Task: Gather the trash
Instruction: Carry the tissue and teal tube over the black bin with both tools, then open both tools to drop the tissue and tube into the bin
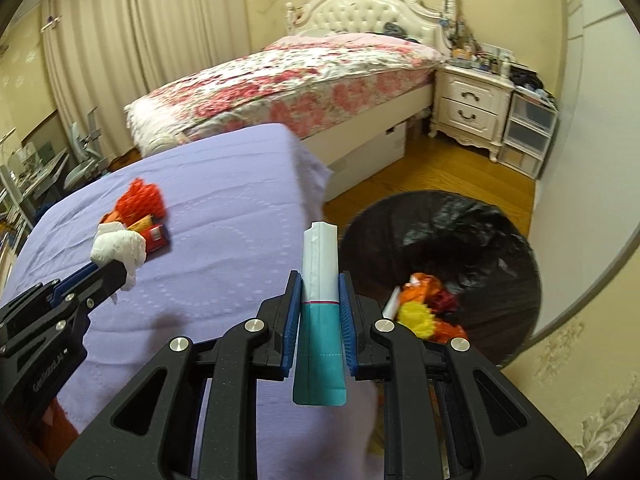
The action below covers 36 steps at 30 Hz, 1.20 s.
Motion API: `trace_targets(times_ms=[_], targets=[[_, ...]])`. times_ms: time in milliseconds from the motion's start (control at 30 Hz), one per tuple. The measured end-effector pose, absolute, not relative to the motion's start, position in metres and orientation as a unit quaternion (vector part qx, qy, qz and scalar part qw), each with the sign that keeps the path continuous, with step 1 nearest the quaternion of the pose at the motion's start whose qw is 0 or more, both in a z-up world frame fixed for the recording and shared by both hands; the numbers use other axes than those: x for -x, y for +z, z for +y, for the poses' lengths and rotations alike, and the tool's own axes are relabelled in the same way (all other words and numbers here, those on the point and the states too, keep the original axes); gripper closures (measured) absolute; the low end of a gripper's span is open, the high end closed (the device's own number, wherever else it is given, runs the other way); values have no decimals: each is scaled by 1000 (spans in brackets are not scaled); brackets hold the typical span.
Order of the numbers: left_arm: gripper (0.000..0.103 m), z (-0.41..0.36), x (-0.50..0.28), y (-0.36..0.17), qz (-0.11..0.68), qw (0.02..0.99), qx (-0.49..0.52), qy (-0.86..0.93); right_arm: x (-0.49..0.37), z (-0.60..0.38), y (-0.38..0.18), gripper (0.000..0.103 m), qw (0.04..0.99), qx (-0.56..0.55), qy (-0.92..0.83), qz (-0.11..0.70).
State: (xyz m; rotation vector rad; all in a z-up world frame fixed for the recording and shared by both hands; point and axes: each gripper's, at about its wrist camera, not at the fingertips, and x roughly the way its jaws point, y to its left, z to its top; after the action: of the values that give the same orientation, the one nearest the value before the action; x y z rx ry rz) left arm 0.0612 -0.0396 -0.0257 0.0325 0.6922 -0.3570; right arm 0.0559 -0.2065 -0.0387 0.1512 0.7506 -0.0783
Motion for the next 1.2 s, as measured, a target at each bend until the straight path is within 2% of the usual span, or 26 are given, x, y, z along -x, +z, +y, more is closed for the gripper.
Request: trace_targets(times_ms=[433,1033,1133,1200], targets=[[79,-127,-92,-36,334,916,-58,-212,-63,-280,-46,84,922,-109,-100,358],[79,-194,-121,-54,346,904,-107,-225,-87,-329,-64,84,911,-139,-135,365],[74,-197,-126,-58,355,901,-108,-226,-89,-333,-68,83,909,-144,-139,366],[62,-197,-130,-60,362,899,-105,-225,-90,-336,-70,81,908,-148,-141,366]])
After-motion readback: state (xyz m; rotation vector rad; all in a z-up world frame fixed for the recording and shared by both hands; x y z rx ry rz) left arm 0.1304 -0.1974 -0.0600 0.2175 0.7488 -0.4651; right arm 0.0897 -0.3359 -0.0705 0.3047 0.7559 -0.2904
